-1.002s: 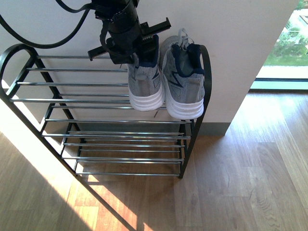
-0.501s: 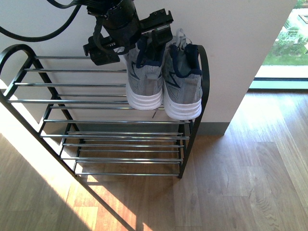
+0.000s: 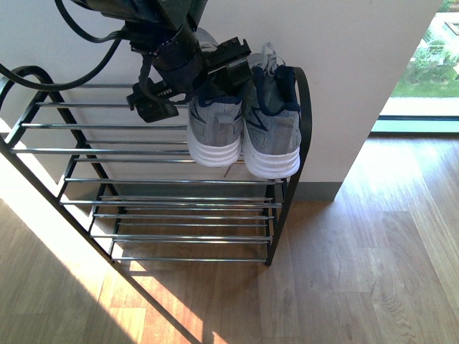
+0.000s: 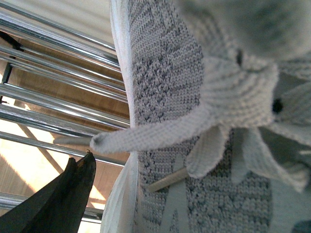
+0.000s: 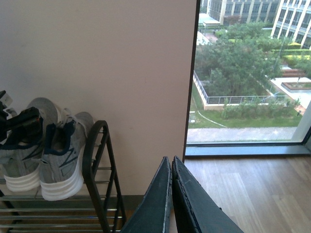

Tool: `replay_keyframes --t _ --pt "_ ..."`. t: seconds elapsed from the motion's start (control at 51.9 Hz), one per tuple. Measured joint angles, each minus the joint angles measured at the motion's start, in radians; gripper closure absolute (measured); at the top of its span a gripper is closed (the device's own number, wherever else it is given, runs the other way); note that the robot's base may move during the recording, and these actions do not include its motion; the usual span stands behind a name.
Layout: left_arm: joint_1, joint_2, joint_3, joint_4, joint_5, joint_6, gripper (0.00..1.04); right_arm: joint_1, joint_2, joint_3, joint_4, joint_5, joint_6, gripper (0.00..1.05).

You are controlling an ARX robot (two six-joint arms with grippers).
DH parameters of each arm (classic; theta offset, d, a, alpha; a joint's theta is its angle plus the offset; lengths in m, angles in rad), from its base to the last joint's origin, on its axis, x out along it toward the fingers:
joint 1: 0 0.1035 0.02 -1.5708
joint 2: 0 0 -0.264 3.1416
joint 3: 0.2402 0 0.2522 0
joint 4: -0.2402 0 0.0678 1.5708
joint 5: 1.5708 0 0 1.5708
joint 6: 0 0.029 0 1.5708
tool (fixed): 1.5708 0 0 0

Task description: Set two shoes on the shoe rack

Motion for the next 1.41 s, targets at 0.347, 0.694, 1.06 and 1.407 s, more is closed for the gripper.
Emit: replay_keyframes --t 0.347,0.694,1.06,1.407 --pt "0.006 -0.065 -0.071 0.060 -0.010 0.000 0.10 0.000 0.000 0.000 0.000 0.000 0.000 1.03" --pt "0.004 -0.146 -0.145 0.095 -0.014 -0.011 0.10 0.000 0.000 0.000 0.000 0.000 0.000 1.03" --pt "-0.010 -0.346 -0.356 0.198 -0.084 -0.018 0.10 0.000 0.000 0.000 0.000 0.000 0.000 1.03" --pt "-0.066 -0.656 -0.619 0.264 -0.333 0.062 0.09 0.000 0.000 0.000 0.000 0.000 0.000 1.03"
